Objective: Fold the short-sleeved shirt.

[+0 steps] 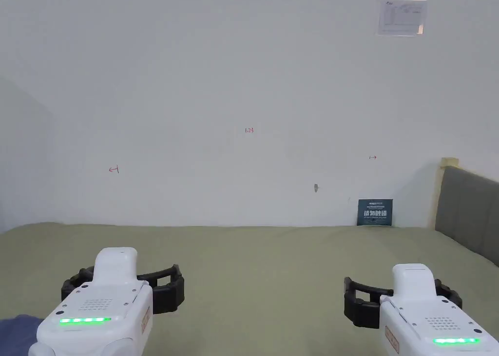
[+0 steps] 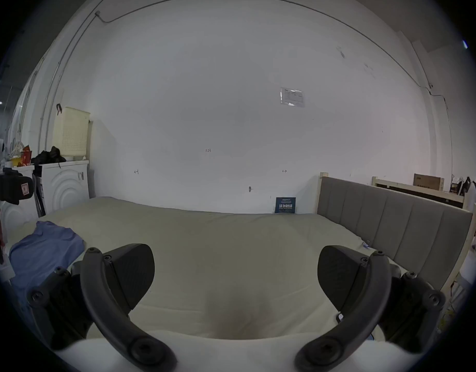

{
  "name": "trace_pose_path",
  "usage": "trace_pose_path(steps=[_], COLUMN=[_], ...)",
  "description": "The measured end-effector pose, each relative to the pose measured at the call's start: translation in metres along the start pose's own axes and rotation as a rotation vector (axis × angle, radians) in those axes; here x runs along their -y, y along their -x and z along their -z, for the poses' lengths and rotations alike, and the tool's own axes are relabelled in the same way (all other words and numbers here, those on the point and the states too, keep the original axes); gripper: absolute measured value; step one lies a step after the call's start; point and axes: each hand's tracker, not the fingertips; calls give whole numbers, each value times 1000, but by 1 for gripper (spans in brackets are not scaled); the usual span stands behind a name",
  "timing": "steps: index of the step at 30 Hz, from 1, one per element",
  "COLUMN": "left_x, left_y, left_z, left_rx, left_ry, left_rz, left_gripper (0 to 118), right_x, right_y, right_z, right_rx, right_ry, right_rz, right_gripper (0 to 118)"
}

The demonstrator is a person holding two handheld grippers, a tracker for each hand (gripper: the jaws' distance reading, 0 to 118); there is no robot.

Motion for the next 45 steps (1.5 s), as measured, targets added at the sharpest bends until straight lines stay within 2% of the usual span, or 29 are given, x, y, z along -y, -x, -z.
trace_pose_path(steps=[5,9,11,17,23,30,35,45], left_x=[-9,-32,-3,6,5,-2,7,5], left_y=[-2,-34,0,14,6,-3,1,-5], left_z=[-5,-51,-5,11,-4,-11,-2,-12], left_rx=[2,0,2,11,3,5,8,6], left_ry=[8,8,7,27,7,16,21,29], left_rz=[-10,-4,-7,-9,1,-18,-7,-8], left_gripper=[118,118,118,118,118,118,118,118], right_x=[-2,-2,-1,-3,-3,-1,2,5], right_y=[-2,-1,0,2,3,2,4,4], right_z=[1,1,1,-3,-3,-5,-4,-4], right_rx=[-6,4,0,2,6,26,17,11], right_ry=[2,0,-4,-2,-11,-17,-9,-4], right_rz=[24,16,11,17,13,60,16,6], right_gripper=[118,118,118,118,118,118,118,118])
